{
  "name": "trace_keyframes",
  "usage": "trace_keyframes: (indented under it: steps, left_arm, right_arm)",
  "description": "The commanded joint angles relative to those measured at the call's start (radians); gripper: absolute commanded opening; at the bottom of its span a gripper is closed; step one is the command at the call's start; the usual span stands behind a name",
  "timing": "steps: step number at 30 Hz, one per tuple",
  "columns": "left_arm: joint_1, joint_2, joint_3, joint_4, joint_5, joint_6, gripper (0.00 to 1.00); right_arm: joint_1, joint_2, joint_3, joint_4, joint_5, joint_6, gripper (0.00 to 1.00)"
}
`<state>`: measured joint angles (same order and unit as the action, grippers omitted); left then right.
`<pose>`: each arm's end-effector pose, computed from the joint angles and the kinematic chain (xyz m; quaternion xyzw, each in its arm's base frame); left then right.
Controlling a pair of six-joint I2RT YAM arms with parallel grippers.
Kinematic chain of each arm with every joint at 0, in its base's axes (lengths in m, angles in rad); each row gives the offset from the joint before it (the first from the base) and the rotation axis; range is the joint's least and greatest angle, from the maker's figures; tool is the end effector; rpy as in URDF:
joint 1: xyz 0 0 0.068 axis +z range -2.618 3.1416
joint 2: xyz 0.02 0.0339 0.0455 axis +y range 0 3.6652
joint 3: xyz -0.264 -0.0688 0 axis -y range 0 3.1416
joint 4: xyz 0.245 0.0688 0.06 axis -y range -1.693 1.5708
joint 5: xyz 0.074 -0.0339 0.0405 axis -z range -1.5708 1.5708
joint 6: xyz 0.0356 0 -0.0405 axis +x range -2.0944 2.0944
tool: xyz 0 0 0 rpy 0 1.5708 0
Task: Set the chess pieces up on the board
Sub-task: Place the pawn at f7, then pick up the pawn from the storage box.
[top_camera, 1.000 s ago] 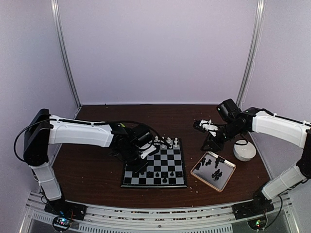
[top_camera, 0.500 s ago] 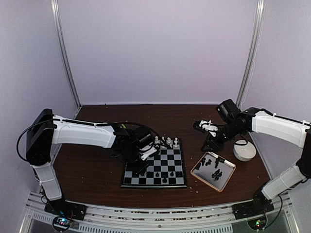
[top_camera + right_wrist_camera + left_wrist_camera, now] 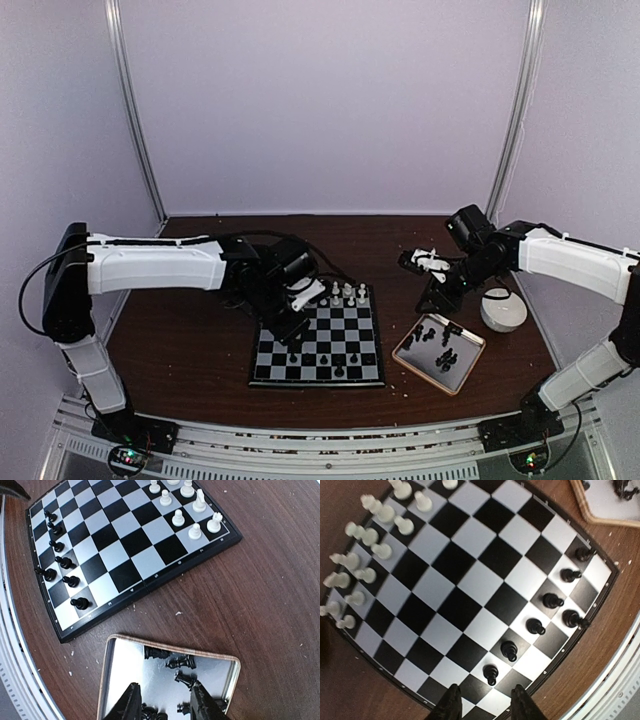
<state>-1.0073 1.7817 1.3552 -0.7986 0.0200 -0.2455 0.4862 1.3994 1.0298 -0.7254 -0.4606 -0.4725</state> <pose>0.1918 -0.3050 0.2218 0.3678 0.9138 -0.1088 0.1336 0.2345 0.1418 0.2469 -0.4841 0.8147 0.2234 0.2279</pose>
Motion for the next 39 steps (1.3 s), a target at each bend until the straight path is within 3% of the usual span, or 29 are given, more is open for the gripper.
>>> trace_keyframes:
  steps: [1, 7, 12, 17, 39]
  left_arm:
    - [0.023, -0.091, 0.071, 0.041, -0.091, 0.000, 0.35]
    - [0.042, -0.117, 0.035, 0.303, -0.179, -0.087, 0.36]
    - [0.045, -0.078, 0.019, 0.434, -0.144, -0.141, 0.36]
    - [0.045, -0.045, 0.016, 0.440, -0.110, -0.162, 0.36]
    - [0.045, -0.033, 0.012, 0.421, -0.076, -0.156, 0.35]
  right_arm:
    - [-0.015, 0.021, 0.055, -0.117, 0.088, -0.051, 0.34]
    - [-0.017, -0.001, -0.015, -0.186, 0.223, -0.147, 0.33]
    - [-0.016, -0.006, -0.075, -0.239, 0.240, -0.197, 0.32]
    - [-0.017, -0.036, -0.130, -0.259, 0.264, -0.217, 0.27]
    - [0.000, 0.042, -0.198, -0.193, 0.234, -0.240, 0.28]
